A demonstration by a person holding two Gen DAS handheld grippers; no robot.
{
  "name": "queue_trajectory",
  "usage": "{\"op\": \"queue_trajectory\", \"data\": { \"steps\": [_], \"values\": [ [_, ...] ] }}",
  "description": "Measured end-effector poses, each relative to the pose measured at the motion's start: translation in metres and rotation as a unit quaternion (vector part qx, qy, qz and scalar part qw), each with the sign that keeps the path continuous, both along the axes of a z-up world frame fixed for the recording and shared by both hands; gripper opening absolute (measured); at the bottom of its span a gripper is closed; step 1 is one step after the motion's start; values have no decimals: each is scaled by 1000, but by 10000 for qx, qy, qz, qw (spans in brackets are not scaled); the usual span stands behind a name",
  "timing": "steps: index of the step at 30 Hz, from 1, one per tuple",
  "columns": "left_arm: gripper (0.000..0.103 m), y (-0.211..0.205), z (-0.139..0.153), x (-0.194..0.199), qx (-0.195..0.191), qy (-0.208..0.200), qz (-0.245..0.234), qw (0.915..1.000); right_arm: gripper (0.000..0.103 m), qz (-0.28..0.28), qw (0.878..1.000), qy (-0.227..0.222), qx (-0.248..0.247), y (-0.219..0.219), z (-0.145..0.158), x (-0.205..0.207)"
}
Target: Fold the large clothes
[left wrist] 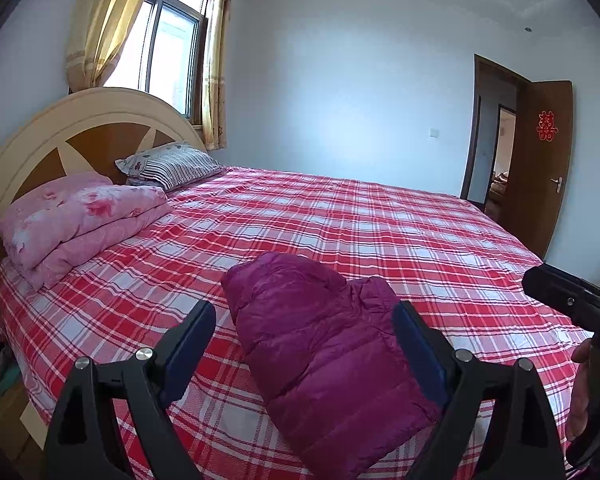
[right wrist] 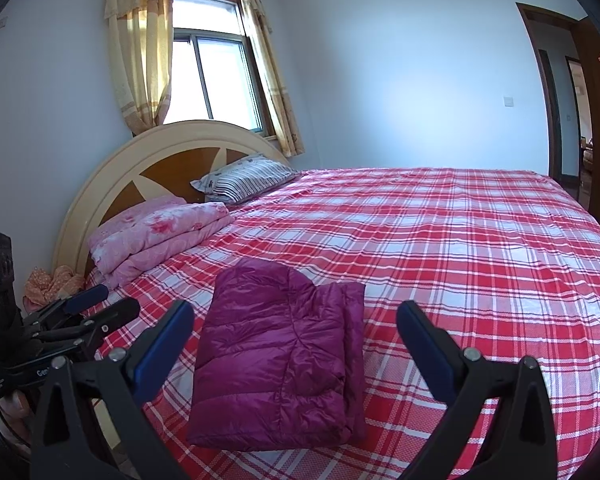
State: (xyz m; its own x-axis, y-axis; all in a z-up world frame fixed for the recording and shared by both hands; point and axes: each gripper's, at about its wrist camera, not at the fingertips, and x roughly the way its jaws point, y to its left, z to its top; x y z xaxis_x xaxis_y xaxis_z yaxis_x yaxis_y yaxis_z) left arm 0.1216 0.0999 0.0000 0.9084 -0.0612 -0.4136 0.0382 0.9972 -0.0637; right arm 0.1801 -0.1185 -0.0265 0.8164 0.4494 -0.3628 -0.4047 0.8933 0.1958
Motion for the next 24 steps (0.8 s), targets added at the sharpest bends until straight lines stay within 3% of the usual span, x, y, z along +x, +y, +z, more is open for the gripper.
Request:
{"op": "queue_trajectory", "data": {
  "steps": [8, 24],
  "values": [
    [90, -2, -1, 2, 54, 153, 23, 9999, 103, -1, 10000, 12, 8, -1, -1, 1],
    [90, 5, 15, -5, -104, -35, -119, 9999, 103, 37, 9999, -145, 78, 0, 6, -8]
  ]
}}
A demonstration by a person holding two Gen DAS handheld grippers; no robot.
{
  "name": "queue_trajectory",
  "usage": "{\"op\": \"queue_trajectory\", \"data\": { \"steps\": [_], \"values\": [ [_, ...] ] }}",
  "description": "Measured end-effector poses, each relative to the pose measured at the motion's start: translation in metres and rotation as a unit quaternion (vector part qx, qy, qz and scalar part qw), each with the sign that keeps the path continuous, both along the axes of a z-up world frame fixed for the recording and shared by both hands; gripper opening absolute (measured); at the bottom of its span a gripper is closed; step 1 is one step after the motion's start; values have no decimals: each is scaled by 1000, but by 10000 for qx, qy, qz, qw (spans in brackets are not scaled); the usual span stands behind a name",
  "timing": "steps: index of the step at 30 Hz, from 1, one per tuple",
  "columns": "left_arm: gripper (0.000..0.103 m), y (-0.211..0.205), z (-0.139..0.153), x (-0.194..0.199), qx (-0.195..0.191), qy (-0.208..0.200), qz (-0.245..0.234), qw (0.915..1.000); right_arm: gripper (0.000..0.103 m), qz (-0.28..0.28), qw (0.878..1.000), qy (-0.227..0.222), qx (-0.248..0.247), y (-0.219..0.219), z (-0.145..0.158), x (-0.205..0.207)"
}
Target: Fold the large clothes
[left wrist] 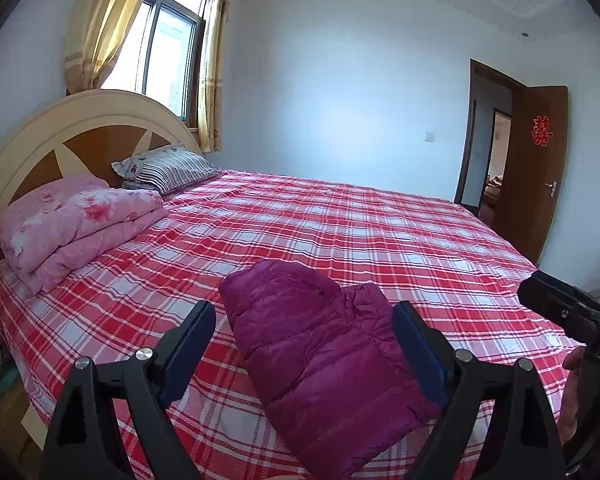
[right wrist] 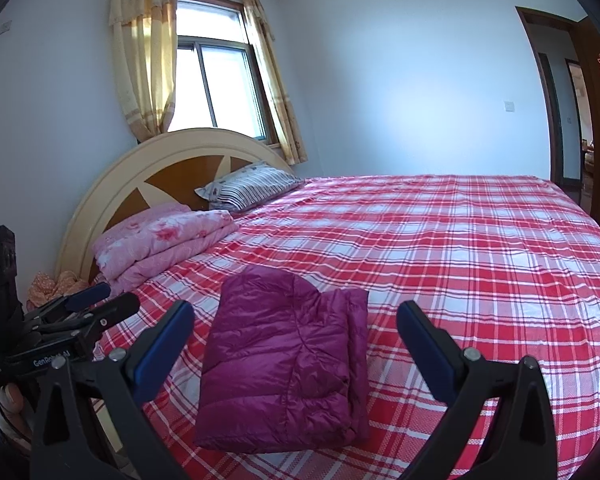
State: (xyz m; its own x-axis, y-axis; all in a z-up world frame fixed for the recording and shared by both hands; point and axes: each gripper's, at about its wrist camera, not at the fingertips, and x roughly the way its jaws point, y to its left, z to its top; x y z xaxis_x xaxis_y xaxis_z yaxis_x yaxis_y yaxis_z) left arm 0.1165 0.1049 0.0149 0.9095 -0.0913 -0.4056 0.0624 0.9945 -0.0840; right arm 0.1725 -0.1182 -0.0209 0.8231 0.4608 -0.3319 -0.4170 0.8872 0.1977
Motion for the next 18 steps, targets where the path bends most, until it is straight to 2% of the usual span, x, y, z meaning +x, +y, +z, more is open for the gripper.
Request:
{"op": "queue_trajectory", "data": {
  "steps": [18],
  "values": [
    [90, 0, -5, -1, 272, -237, 105, 9993, 103, 158, 9996, 150, -158, 14, -11, -1]
  ]
}}
